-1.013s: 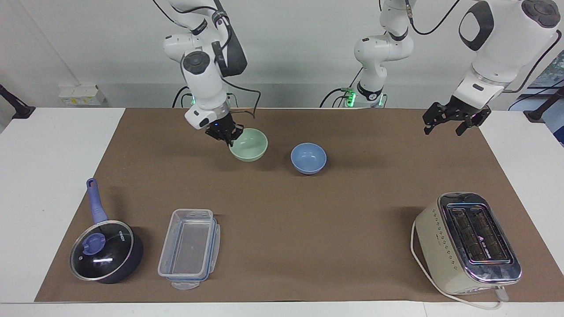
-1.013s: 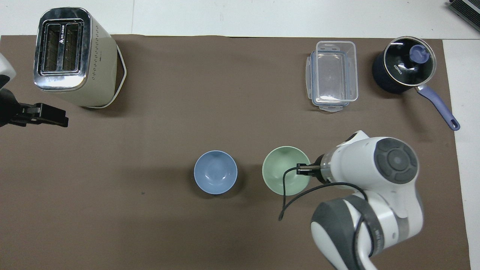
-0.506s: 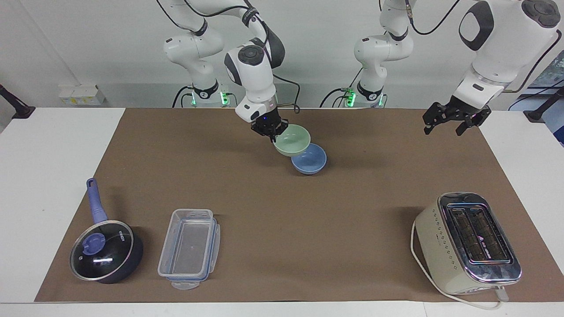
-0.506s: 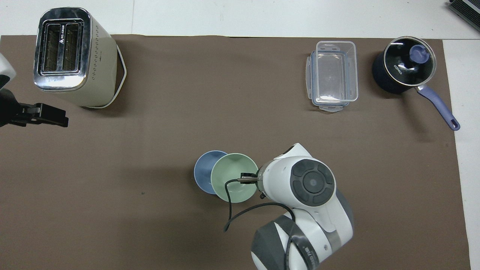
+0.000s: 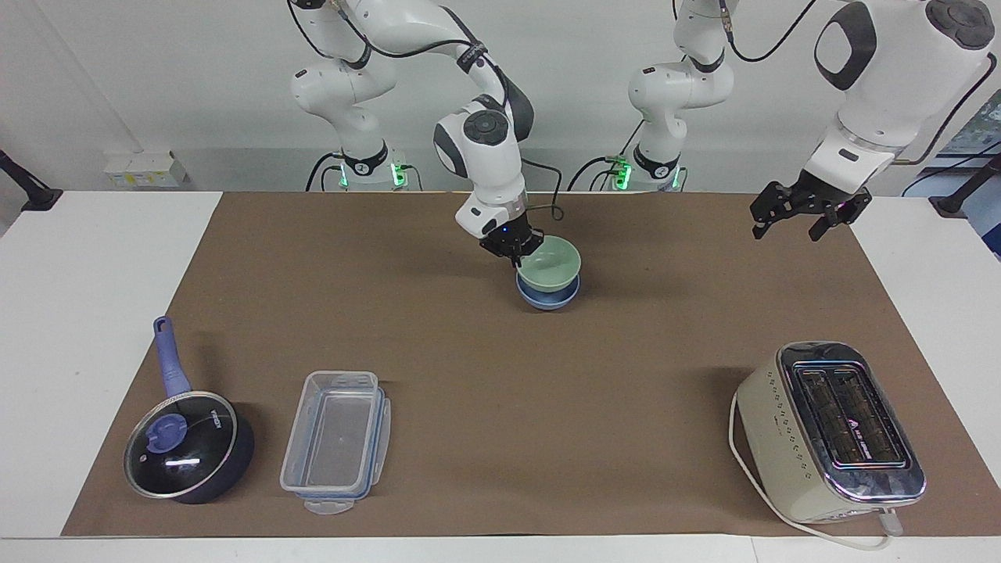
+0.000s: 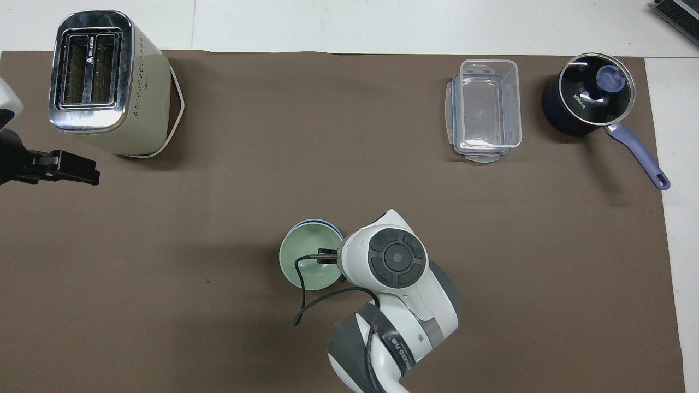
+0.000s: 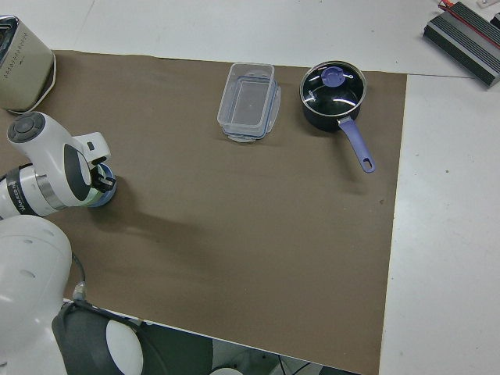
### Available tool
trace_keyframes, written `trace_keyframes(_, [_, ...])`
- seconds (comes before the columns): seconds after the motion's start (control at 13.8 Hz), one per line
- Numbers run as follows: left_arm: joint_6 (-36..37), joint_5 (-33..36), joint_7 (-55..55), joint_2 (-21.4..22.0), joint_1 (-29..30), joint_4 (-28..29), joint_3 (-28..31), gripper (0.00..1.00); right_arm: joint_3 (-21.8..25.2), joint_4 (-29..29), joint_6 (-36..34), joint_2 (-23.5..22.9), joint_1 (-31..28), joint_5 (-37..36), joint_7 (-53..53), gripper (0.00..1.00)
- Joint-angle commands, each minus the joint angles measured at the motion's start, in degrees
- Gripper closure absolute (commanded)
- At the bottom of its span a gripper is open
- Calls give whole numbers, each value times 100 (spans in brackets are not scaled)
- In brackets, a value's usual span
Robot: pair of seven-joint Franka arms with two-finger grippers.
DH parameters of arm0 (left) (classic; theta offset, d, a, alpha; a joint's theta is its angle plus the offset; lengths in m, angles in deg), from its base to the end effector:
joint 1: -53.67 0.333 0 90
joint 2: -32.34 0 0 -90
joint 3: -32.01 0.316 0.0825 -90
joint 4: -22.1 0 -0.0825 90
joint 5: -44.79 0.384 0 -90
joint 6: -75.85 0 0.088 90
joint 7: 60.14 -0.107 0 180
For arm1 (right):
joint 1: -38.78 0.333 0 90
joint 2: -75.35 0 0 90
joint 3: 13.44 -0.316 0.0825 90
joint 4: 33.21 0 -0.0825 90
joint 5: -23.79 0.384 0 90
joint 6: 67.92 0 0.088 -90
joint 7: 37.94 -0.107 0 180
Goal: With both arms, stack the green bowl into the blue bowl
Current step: 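Lower the green bowl into the blue bowl and open the right gripper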
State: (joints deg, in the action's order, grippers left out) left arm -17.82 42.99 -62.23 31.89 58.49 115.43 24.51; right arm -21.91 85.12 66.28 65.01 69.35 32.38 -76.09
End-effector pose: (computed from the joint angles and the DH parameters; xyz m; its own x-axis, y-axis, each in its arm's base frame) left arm 0.5606 -0.0291 0.5983 0.9967 -0.0811 -0.0007 -0.0811 -0.9962 0.0324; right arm 0.4559 0.3701 0.3568 0.9961 -0.0859 -0.0180 -0.0877 -0.9819 -0.1676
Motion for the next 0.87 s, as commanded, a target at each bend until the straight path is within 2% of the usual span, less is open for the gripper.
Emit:
trace_keyframes(0.0, [130,109,-28,19,37,-70,-32,0,29,-82,36,-47,19,37,-113,100])
trace_keyframes(0.8, [130,109,-28,19,37,-70,-32,0,29,-100,168,-108,1,20,-78,100])
